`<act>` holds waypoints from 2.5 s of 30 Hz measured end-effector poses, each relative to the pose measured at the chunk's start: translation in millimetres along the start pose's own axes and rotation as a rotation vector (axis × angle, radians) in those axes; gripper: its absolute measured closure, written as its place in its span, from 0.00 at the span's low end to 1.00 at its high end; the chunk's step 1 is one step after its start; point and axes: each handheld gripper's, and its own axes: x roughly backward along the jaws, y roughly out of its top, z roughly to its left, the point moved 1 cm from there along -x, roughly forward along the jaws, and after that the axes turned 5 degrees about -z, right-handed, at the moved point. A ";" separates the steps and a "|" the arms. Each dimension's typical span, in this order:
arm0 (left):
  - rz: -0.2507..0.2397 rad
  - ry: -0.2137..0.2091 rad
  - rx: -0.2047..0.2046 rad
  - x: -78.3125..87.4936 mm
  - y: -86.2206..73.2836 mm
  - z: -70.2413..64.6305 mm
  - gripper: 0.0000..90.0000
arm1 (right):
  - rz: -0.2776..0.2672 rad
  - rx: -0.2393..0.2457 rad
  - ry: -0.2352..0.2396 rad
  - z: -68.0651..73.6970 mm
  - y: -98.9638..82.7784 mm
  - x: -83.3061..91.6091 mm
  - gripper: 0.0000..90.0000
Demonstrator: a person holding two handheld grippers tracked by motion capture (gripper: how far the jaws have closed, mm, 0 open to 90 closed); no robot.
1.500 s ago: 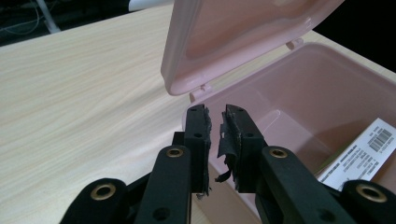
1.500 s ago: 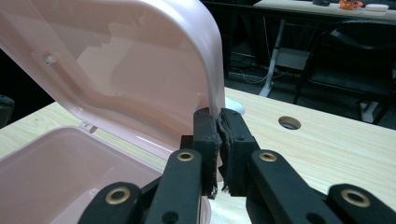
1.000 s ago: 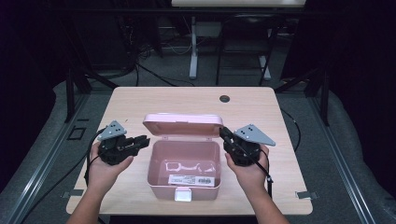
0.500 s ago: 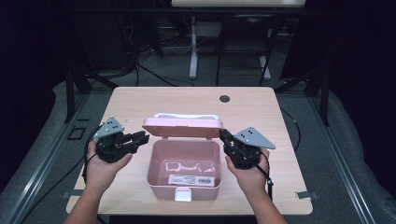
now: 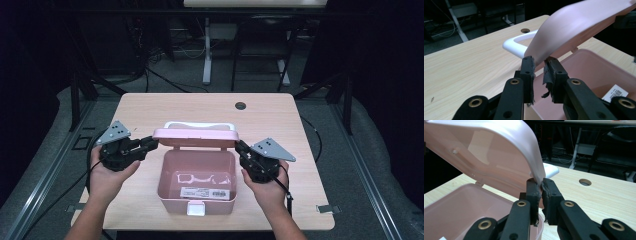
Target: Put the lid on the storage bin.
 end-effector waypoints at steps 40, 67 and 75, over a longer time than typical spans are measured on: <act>0.000 -0.003 -0.001 1.7 7.0 -1.8 0.90 | -0.001 -0.019 0.017 -2.6 -0.5 4.3 0.93; 0.005 -0.015 0.002 3.9 5.3 -2.9 0.89 | -0.015 -0.046 -0.002 -13.9 4.7 19.4 0.93; 0.005 -0.015 -0.001 6.1 2.8 -5.6 0.89 | -0.030 -0.060 0.009 -12.3 7.3 21.4 0.93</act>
